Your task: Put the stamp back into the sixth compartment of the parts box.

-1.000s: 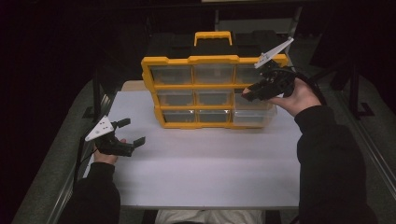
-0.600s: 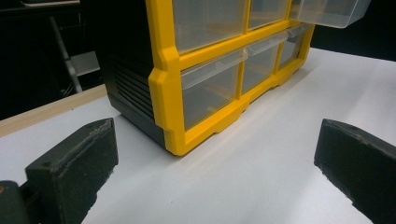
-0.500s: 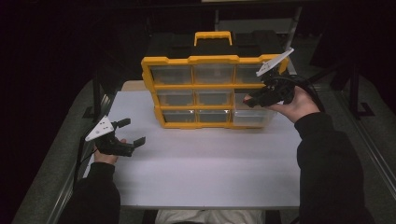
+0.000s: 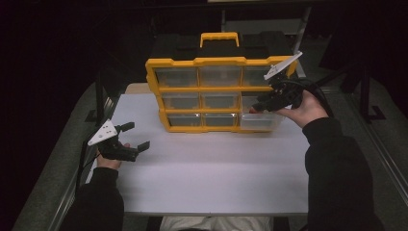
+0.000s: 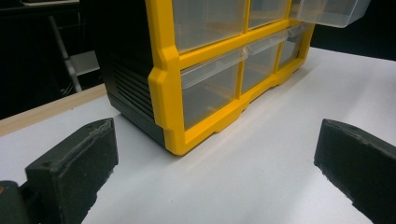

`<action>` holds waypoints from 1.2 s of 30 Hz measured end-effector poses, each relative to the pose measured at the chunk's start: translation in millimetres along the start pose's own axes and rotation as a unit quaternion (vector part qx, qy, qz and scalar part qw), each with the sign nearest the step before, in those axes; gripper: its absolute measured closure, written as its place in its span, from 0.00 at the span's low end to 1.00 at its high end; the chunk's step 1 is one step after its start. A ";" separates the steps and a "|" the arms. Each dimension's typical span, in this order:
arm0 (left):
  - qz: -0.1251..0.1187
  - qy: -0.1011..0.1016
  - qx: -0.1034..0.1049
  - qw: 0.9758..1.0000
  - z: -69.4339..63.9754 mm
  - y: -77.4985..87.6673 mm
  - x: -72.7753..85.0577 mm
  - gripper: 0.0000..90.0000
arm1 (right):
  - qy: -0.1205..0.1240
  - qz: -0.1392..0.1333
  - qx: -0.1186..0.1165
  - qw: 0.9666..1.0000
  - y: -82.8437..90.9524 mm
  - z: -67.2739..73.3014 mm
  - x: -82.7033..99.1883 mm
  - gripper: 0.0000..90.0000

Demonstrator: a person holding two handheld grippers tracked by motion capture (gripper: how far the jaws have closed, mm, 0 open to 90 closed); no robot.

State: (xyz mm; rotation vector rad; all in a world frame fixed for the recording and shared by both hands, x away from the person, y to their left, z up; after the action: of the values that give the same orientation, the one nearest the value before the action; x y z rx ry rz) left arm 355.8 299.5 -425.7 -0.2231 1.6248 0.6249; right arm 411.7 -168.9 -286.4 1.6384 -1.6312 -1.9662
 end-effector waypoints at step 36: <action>0.000 0.001 0.001 1.000 -1.4 -0.2 -0.1 0.00 | -0.043 -0.033 0.049 0.997 38.2 8.3 20.8 0.00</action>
State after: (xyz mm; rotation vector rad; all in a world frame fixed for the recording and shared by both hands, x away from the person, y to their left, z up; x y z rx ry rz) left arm 354.8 298.5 -425.6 -0.2225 1.6266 0.6240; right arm 377.4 -193.1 -272.3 1.6850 -1.7516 -2.0471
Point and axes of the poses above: each handheld gripper's, and its own axes: y roughly backward along the jaws, x roughly out of its underside, z roughly to its left, the point moved 3 cm from there along -y, roughly forward along the jaws, and after that the axes turned 10 degrees about x, right-handed, at the moved point
